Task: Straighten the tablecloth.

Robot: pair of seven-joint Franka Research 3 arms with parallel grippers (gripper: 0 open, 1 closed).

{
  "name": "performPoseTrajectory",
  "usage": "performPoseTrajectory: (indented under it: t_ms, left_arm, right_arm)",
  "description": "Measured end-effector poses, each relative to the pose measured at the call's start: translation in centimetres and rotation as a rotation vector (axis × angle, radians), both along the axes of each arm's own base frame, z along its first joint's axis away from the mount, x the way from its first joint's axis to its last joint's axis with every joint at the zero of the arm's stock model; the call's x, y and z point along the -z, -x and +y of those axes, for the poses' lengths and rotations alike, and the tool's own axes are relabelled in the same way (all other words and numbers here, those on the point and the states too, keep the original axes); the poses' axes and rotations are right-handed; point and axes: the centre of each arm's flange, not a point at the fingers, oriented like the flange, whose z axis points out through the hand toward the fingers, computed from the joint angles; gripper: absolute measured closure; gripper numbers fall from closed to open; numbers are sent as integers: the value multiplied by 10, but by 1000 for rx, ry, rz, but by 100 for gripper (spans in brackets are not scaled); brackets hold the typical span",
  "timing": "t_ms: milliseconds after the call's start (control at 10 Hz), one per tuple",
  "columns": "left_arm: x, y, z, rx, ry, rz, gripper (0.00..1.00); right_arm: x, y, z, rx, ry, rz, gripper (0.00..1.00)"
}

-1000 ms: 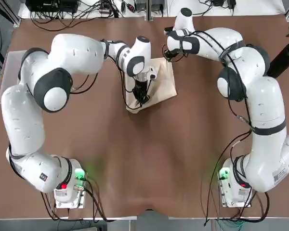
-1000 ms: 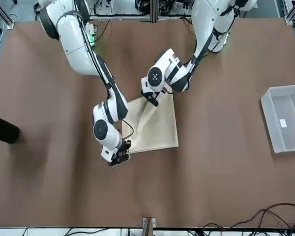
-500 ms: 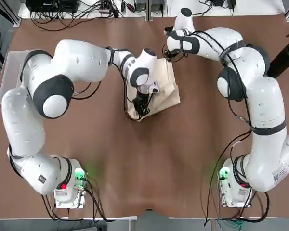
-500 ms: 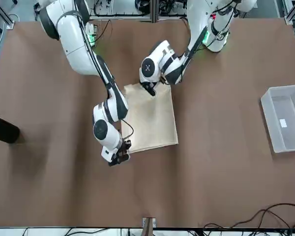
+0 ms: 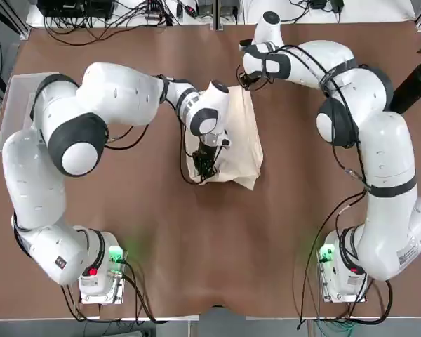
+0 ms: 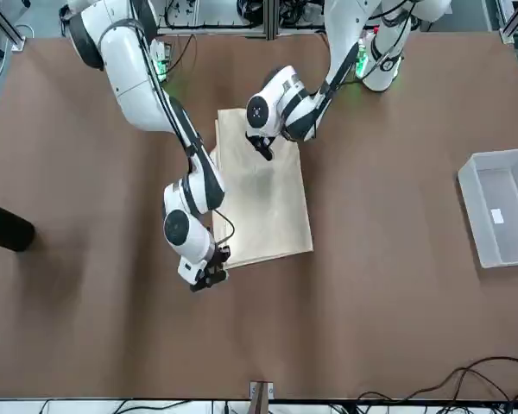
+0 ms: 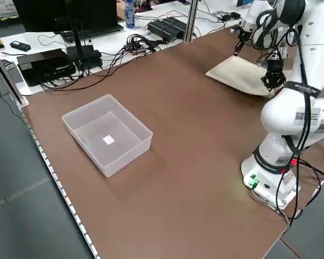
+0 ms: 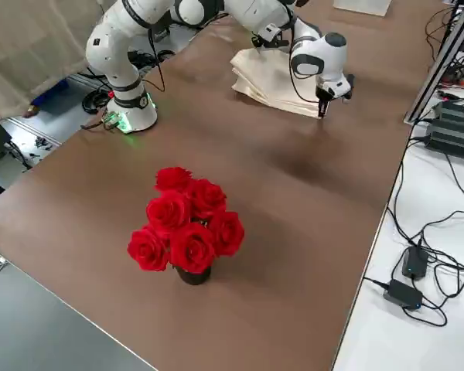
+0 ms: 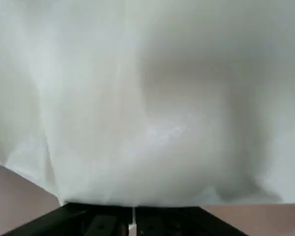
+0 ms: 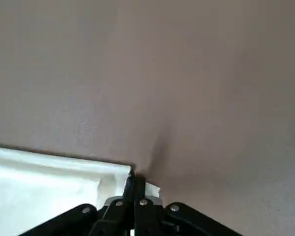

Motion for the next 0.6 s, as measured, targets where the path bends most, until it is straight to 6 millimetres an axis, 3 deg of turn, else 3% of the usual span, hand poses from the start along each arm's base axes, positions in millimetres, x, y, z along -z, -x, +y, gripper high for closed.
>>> performPoseTrajectory:
  t_ms: [200, 400, 600]
  left_arm:
    - [2, 17, -6, 13, -25, 5, 94]
    - [6, 37, -10, 40, -54, 16, 84]
    - [9, 45, -8, 53, -77, 28, 56]
  right_arm:
    - [0, 0, 0, 0, 0, 0, 99]
    - [0, -1, -2, 3, 2, 0, 99]
    - [1, -1, -3, 3, 2, 0, 99]
